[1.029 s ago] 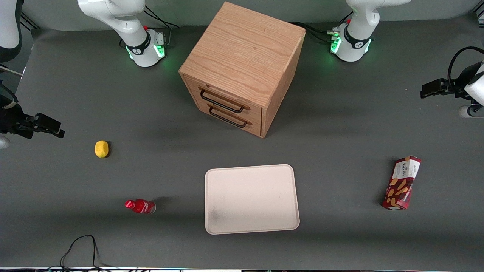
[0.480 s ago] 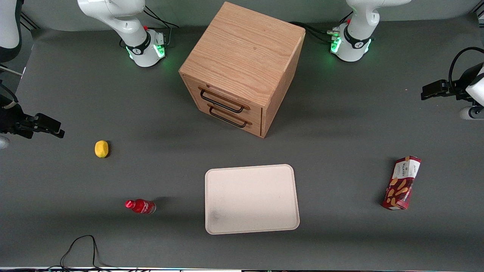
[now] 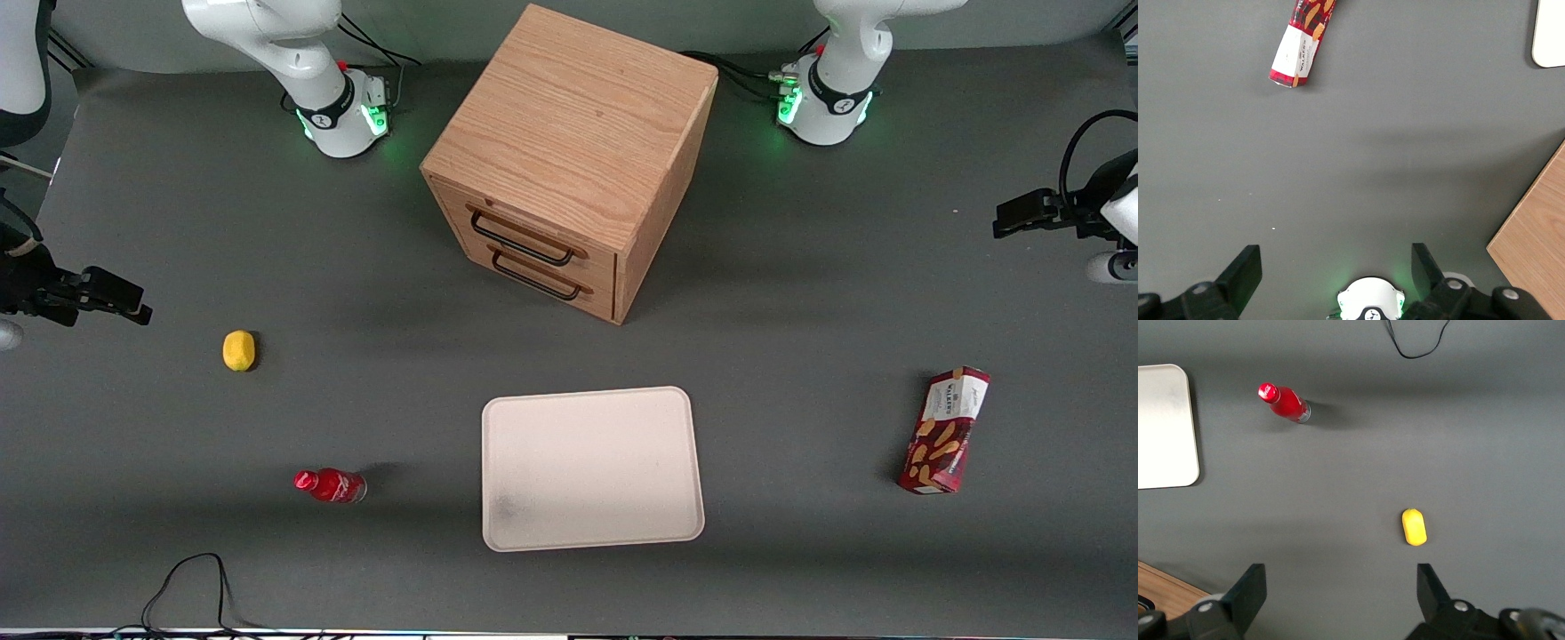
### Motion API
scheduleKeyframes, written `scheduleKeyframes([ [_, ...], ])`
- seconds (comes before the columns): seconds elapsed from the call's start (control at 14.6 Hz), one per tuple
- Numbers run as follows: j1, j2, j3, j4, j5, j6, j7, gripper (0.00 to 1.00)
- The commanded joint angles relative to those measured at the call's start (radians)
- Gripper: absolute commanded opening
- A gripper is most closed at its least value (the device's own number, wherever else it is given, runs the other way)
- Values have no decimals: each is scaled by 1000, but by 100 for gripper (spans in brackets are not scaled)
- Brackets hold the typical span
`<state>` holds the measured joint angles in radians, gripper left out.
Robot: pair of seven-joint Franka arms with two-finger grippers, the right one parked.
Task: Place red cookie box on tray
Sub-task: 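Move the open left gripper toward the red plaid cookie box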
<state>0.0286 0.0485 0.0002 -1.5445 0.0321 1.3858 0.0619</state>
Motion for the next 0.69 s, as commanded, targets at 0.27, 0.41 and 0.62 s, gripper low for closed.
scheduleKeyframes([
  [0.27, 2, 94, 12, 56, 12, 15, 59, 100],
  [0.41, 7, 118, 12, 66, 44, 74, 216, 100],
  [0.62, 69, 215, 12, 150, 51, 163, 409, 100],
])
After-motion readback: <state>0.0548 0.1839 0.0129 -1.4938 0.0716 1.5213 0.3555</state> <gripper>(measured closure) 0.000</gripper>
